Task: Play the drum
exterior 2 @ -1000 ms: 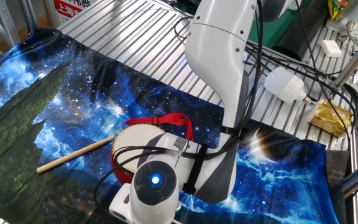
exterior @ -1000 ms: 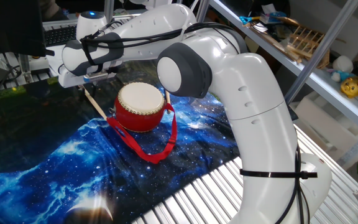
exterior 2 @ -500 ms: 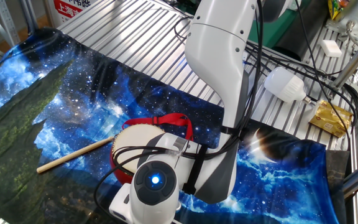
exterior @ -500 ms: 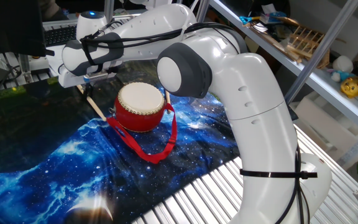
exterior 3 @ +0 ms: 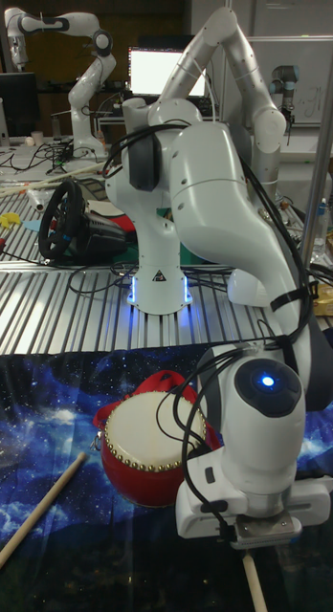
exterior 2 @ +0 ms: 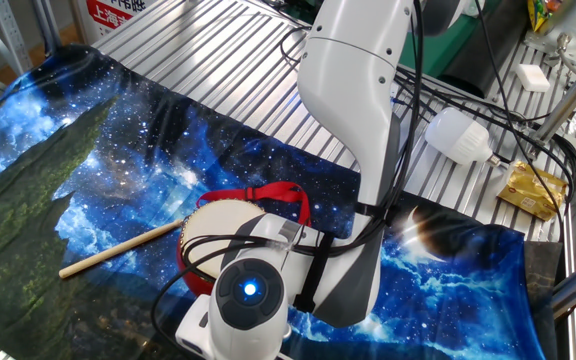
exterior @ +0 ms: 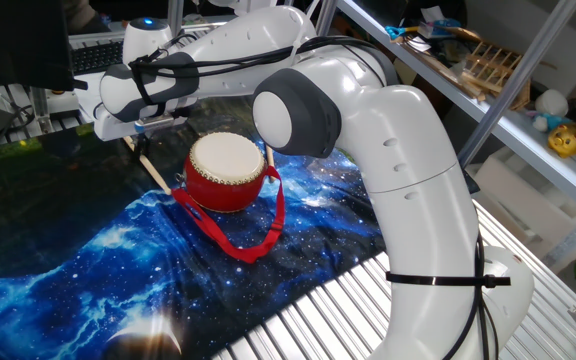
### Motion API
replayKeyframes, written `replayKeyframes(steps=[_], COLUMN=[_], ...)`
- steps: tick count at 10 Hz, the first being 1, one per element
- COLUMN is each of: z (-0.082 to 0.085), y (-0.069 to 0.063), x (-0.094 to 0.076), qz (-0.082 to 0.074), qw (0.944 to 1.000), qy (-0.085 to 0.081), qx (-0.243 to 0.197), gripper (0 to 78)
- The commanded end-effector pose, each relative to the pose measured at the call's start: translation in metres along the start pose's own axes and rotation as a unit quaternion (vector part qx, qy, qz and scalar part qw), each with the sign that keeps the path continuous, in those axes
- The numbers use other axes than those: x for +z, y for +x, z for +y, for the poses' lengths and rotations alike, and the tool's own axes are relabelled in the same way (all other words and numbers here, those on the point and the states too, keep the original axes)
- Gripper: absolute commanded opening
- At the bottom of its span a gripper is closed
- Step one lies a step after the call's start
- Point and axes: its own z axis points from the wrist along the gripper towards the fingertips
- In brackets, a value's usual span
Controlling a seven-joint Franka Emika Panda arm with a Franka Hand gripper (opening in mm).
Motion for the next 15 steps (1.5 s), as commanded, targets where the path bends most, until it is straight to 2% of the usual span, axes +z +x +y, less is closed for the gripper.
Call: replayKeyframes(steps=[1, 5, 9, 10, 11, 15], z=[0.001, 0.001, -0.001, -0.001, -0.003, -0.007], y=[-0.002, -0.001, 0.002, 0.002, 0.004, 0.011], x=[-0.037, -0.046, -0.068, -0.069, -0.079, -0.102], qz=[0.013, 0.012, 0.012, 0.012, 0.013, 0.022], qw=[0.9998, 0.9995, 0.9986, 0.9985, 0.9981, 0.9978], qy=[0.007, 0.009, 0.009, 0.008, 0.008, 0.005], qx=[0.016, 0.029, 0.052, 0.052, 0.059, 0.062], gripper=[1.2, 1.2, 1.2, 1.2, 1.2, 1.2])
